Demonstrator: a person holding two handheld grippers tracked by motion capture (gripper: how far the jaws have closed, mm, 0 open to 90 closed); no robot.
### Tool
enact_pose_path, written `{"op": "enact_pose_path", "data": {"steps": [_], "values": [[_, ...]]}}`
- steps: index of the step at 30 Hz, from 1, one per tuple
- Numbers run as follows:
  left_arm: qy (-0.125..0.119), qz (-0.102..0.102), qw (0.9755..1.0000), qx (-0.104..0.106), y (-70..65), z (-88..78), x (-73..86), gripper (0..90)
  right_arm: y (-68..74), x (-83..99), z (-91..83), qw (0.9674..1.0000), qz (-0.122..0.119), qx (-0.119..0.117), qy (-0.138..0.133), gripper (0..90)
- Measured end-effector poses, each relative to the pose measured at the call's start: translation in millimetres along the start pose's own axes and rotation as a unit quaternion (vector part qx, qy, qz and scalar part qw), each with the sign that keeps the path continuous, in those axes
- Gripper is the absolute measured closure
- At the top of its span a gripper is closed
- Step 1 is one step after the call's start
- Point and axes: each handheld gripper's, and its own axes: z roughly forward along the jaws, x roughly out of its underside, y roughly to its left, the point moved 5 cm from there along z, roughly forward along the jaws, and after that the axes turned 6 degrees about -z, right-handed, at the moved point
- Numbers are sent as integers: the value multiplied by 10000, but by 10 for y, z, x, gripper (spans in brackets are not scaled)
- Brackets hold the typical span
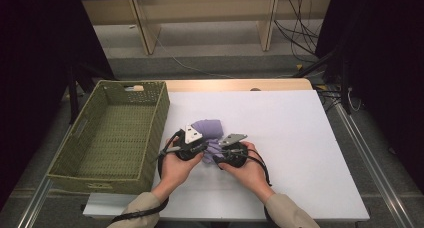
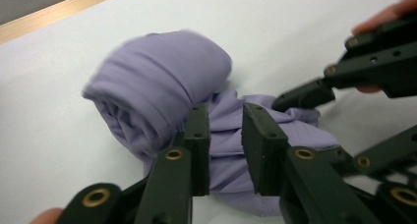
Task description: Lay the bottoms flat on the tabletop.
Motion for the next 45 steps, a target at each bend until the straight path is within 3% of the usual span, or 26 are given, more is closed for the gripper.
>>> {"op": "enact_pose_path", "data": {"steps": [3,6,12,19,26,34,40,45], "values": [[70,-49,10000,8,14,13,28,694,22,-2,-22,9999,-3,-52,86,787],[171,-42,9998,30,22,32,62,682,27,11,-44,9999,83,-43,140,843],[220,-70,9997,31,40,35,99,675,71,24,-101,9995,93,-132,273,851],[282,-71,9996,54,49,22,138,670,137,120,-292,9986,-2,-243,478,852],[274,-32,9995,122,-2,-4,140,666,290,301,-557,9963,-25,-440,736,852],[363,176,9988,271,-128,-33,172,657,445,529,-817,9937,44,-668,894,851],[461,246,9980,359,-183,-42,226,635,562,634,-969,9914,171,-836,994,850],[475,248,9979,370,-187,-48,237,606,685,715,-1061,9891,135,-976,1095,850]]}}
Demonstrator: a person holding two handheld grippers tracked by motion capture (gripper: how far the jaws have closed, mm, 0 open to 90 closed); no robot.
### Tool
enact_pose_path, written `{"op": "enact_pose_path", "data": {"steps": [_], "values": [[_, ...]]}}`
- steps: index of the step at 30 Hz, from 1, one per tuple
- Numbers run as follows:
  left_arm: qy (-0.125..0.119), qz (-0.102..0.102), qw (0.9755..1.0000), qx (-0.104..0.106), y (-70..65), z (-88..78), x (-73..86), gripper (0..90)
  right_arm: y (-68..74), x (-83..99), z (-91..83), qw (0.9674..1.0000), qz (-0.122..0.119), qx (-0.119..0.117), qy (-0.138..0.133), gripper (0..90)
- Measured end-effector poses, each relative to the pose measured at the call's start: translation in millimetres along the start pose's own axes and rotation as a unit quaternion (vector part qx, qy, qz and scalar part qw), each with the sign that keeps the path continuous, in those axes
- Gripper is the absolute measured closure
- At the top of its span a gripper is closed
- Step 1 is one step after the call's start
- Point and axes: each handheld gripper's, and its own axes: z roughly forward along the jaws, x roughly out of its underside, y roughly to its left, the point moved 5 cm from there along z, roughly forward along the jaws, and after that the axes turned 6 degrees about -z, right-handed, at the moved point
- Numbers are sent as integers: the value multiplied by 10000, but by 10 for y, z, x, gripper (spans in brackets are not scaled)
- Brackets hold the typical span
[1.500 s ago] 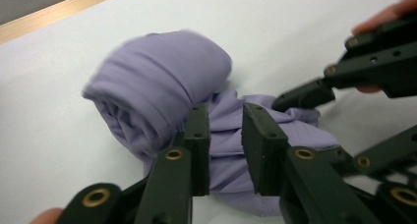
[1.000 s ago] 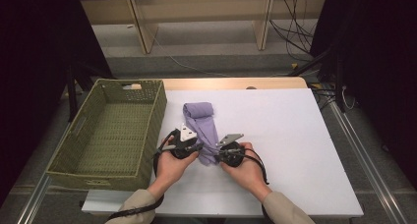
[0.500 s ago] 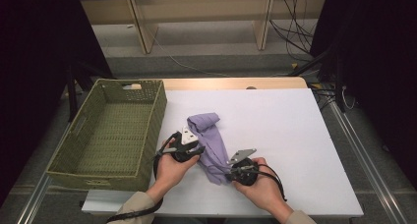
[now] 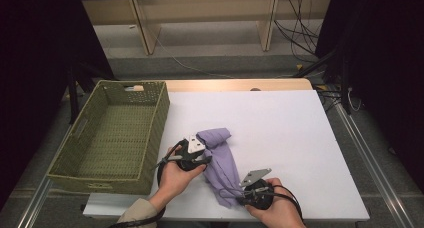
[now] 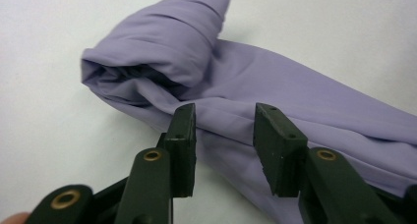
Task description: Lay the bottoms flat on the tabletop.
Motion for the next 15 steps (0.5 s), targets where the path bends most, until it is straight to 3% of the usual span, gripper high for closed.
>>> {"op": "enact_pose_path", "data": {"steps": [4,5,6,8,9,12,15], "values": [[58,5,10000,39,-11,5,12,601,74,64,-24,10000,12,-71,31,845],[63,4,10000,40,-14,6,13,598,64,82,-18,9999,-152,-43,18,839],[77,19,10000,38,-15,5,15,596,88,85,-23,9999,-68,-99,12,821],[52,4,10000,33,-14,5,9,588,84,86,-27,9998,-157,-123,-99,738],[48,7,10000,31,-11,0,4,585,94,79,-44,9997,-57,-190,-148,698],[-32,27,10000,35,-15,-19,-29,596,67,11,-122,9983,-3,-214,-543,549],[-86,96,9999,38,-22,-33,-82,643,1,-99,-241,9942,32,-160,-1063,453]]}}
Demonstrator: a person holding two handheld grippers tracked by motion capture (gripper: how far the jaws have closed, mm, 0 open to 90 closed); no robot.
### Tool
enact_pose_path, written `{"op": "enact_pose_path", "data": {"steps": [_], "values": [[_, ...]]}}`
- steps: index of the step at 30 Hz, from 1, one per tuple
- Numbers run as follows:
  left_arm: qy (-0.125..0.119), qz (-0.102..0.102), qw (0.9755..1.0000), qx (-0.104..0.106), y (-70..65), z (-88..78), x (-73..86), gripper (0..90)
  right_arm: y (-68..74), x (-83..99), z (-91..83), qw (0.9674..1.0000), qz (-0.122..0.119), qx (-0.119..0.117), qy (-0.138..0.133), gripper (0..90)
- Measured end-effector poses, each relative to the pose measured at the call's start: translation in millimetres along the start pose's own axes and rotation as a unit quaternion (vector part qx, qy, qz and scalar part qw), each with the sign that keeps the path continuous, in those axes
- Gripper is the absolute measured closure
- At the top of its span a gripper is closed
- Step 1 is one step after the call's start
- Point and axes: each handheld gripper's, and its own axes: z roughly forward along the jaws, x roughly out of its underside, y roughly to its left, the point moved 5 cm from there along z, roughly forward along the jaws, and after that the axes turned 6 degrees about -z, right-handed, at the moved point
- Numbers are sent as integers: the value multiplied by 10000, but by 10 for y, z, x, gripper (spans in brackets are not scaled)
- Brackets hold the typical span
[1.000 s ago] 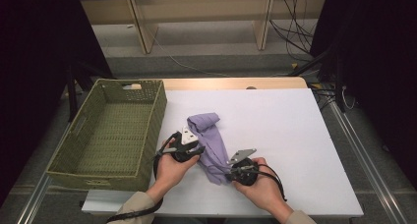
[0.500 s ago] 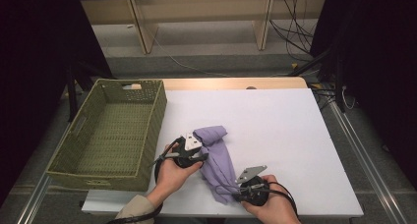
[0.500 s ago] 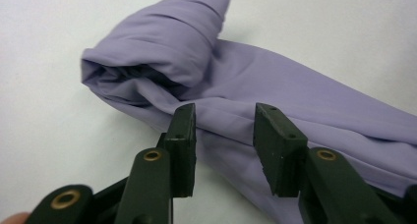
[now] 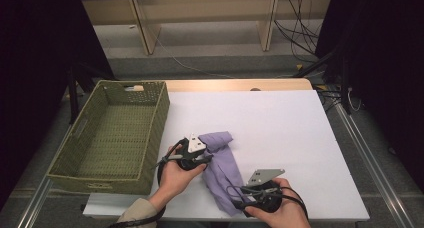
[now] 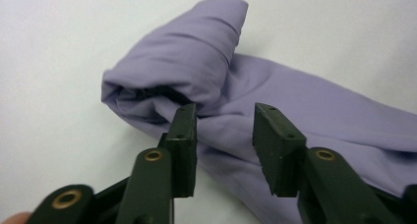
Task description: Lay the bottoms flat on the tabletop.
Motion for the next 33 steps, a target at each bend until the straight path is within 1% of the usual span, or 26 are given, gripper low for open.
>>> {"op": "enact_pose_path", "data": {"steps": [1,2,3,4,5,6,7,8,10,11,13,14,15,16,17,19,20,22,24,26,27,28,29,30,31,33], "values": [[-13,-3,10000,13,-4,4,-20,662,-30,-44,-25,9998,-2,50,-178,439],[-15,5,10000,22,-7,14,-39,688,-59,-79,-48,9996,29,77,-285,434],[-8,17,10000,40,-13,29,-56,716,-86,-109,-61,9992,133,85,-357,434],[35,37,10000,58,-21,49,-68,738,-125,-128,-56,9990,175,118,-385,446],[98,76,9999,74,-33,71,-74,765,-170,-137,-39,9989,217,196,-364,478],[152,117,9998,80,-50,99,-81,788,-220,-134,-10,9988,298,299,-260,504],[204,147,9996,91,-69,133,-85,806,-278,-128,42,9985,321,399,-193,533],[272,180,9994,102,-88,166,-88,822,-311,-120,84,9983,415,405,-75,560],[392,243,9989,78,-110,242,-94,847,-372,-91,188,9983,346,445,131,656],[464,272,9985,53,-111,278,-96,852,-381,-77,229,9978,401,461,259,692],[525,294,9982,-33,-99,348,-106,860,-385,-49,302,9972,473,390,419,750],[535,276,9982,-55,-92,374,-117,862,-385,-33,328,9971,436,378,489,763],[527,246,9983,-55,-84,393,-132,866,-371,-21,345,9967,465,355,564,772],[519,252,9983,-98,-74,405,-150,866,-369,-7,366,9968,416,348,580,776],[480,258,9984,-137,-65,415,-170,866,-354,-1,378,9967,451,328,596,777],[437,226,9986,-197,-40,417,-209,864,-347,14,397,9969,382,323,602,778],[388,211,9987,-241,-21,416,-230,862,-335,16,400,9966,449,313,623,778],[307,177,9988,-336,34,403,-273,851,-333,25,405,9964,454,301,644,776],[167,78,9988,-463,101,390,-320,817,-331,28,411,9963,486,304,639,765],[-67,0,9979,-650,182,370,-372,735,-327,23,413,9962,531,292,620,743],[-187,-31,9969,-759,218,352,-397,666,-340,25,421,9968,448,322,572,731],[-271,-65,9962,-828,247,331,-415,623,-329,19,417,9963,551,316,581,720],[-329,-130,9956,-869,265,310,-425,596,-327,14,414,9962,595,294,565,709],[-361,-160,9952,-895,278,289,-428,576,-338,15,417,9966,552,321,530,697],[-348,-152,9953,-896,284,273,-422,561,-352,16,415,9968,513,345,511,681],[-303,-211,9958,-837,275,248,-391,534,-360,7,412,9966,575,371,450,648]]}}
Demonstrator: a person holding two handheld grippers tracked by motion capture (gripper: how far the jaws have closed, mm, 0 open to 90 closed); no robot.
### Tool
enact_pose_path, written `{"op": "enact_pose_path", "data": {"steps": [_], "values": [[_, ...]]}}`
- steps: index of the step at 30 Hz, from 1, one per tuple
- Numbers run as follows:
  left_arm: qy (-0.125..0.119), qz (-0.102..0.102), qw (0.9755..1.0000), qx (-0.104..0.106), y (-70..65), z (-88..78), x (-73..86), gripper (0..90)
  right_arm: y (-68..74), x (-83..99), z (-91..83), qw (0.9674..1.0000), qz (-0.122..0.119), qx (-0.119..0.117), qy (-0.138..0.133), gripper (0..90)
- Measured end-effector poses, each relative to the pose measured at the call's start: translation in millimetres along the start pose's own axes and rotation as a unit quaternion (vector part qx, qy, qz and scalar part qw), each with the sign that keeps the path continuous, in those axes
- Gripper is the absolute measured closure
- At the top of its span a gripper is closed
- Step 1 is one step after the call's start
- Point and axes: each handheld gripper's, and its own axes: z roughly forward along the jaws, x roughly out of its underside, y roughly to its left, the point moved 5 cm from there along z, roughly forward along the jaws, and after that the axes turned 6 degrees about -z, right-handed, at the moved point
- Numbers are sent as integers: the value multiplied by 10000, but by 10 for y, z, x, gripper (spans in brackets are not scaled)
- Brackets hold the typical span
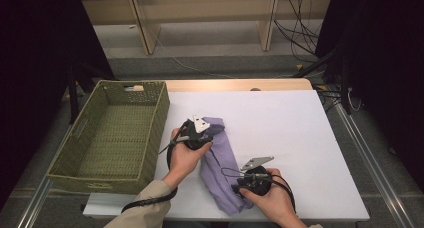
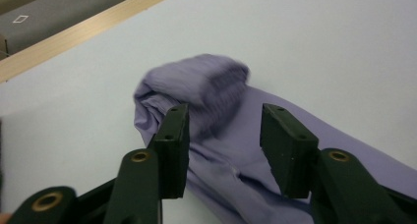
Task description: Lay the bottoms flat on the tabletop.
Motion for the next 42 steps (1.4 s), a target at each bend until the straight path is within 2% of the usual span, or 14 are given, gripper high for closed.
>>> {"op": "enact_pose_path", "data": {"steps": [8,11,15,18,20,22,23,27,30,33,37,38,39,42], "values": [[510,-291,9970,502,-94,-154,287,439,-118,-11,-29,9990,187,361,-179,518],[869,-403,9930,690,-108,-217,439,371,-149,10,-18,9986,286,438,-112,503],[1082,-474,9886,932,-144,-303,590,399,-143,18,-1,9985,279,472,-8,498],[1204,-477,9844,1188,-225,-341,661,451,-125,13,6,9980,156,611,37,568],[1267,-403,9830,1264,-284,-330,686,497,-83,9,13,9982,136,582,94,638],[1354,-313,9818,1297,-334,-308,713,561,-53,4,18,9973,-47,696,218,698],[1349,-262,9823,1273,-353,-295,722,585,-49,-4,25,9970,-91,744,211,738],[1349,-97,9838,1177,-399,-276,724,668,-35,-6,18,9980,7,526,361,900],[1316,-17,9841,1196,-431,-263,723,734,-27,-3,14,9979,-33,537,374,900],[1283,126,9843,1207,-448,-261,715,776,-13,9,-2,9982,136,447,382,900],[1200,459,9832,1294,-470,-270,718,821,27,65,-42,9982,153,291,502,900],[1202,522,9829,1294,-472,-277,718,831,75,60,-62,9973,430,203,553,900],[1196,553,9827,1303,-477,-284,719,841,54,85,-59,9981,203,226,532,900],[1190,551,9826,1318,-468,-294,723,852,77,91,-70,9980,289,139,538,900]]}}
